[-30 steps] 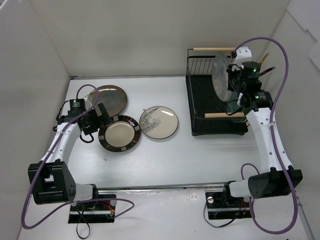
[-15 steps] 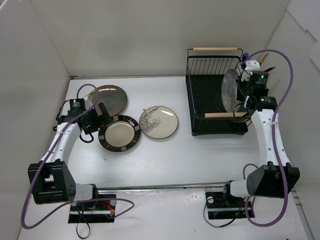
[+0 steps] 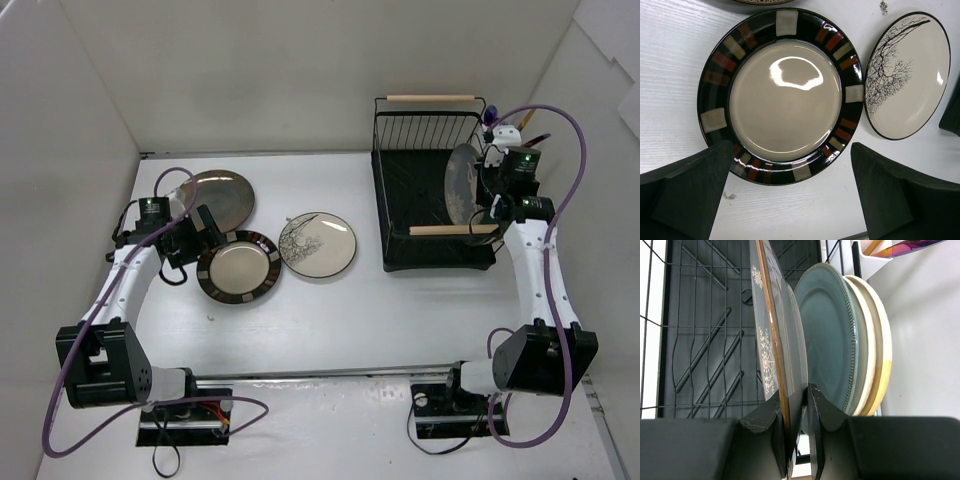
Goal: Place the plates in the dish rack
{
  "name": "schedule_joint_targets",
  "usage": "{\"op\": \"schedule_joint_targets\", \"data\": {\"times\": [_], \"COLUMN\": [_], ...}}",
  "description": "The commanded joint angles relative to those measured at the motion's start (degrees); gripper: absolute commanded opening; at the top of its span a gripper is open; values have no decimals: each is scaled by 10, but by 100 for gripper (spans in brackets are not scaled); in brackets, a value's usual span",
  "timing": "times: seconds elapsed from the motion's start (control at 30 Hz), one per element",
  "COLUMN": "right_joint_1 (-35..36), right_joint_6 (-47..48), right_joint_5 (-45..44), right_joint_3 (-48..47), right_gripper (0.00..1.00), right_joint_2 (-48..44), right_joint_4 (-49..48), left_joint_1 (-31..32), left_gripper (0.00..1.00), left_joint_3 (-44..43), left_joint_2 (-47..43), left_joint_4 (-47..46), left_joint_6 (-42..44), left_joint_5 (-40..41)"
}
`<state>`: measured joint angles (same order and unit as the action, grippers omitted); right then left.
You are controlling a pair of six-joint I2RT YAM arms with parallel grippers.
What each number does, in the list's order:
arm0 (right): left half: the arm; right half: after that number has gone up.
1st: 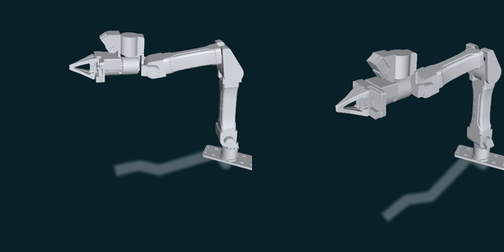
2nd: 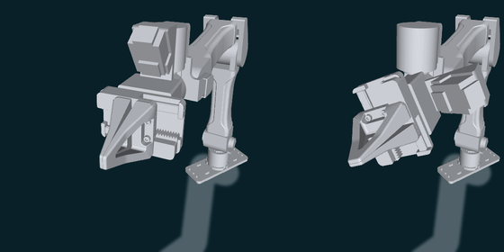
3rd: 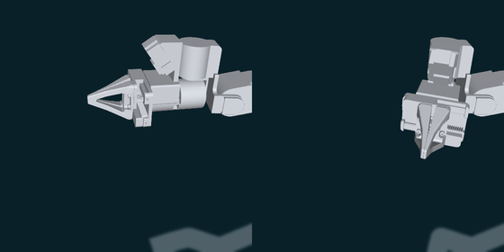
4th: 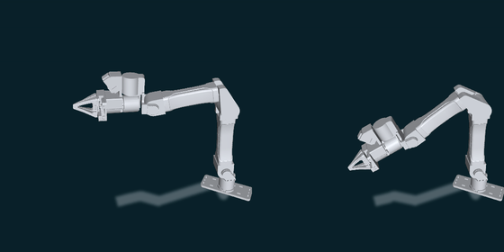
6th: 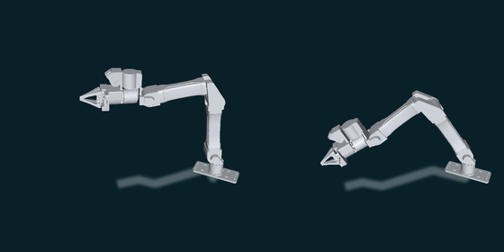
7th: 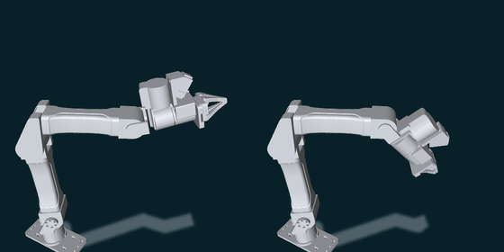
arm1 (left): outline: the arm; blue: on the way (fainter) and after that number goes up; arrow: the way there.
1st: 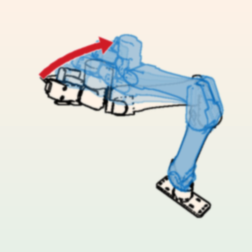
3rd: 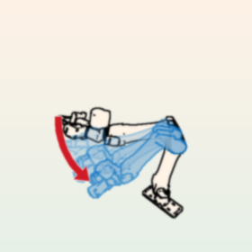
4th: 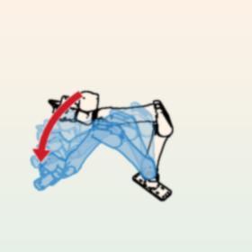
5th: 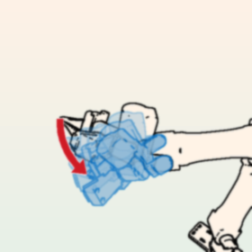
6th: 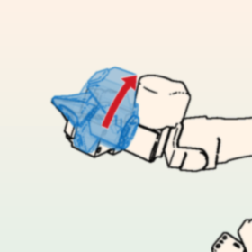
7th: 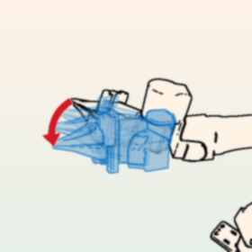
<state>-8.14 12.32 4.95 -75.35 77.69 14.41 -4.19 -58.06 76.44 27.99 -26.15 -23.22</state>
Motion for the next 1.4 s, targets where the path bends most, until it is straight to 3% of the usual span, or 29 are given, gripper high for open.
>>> {"op": "schedule_joint_targets", "data": {"times": [0.0,1.37], "right_joint_1": [-5,-14], "right_joint_6": [11,18], "right_joint_5": [8,-20], "right_joint_3": [-14,55], "right_gripper": [0,0], "right_joint_2": [-8,-41], "right_joint_4": [-119,-161], "left_joint_1": [0,0], "left_gripper": [99,98], "left_joint_3": [-20,-23], "left_joint_2": [-2,16], "left_joint_4": [-26,-27], "left_joint_6": [7,7], "left_joint_5": [-9,-16]}}
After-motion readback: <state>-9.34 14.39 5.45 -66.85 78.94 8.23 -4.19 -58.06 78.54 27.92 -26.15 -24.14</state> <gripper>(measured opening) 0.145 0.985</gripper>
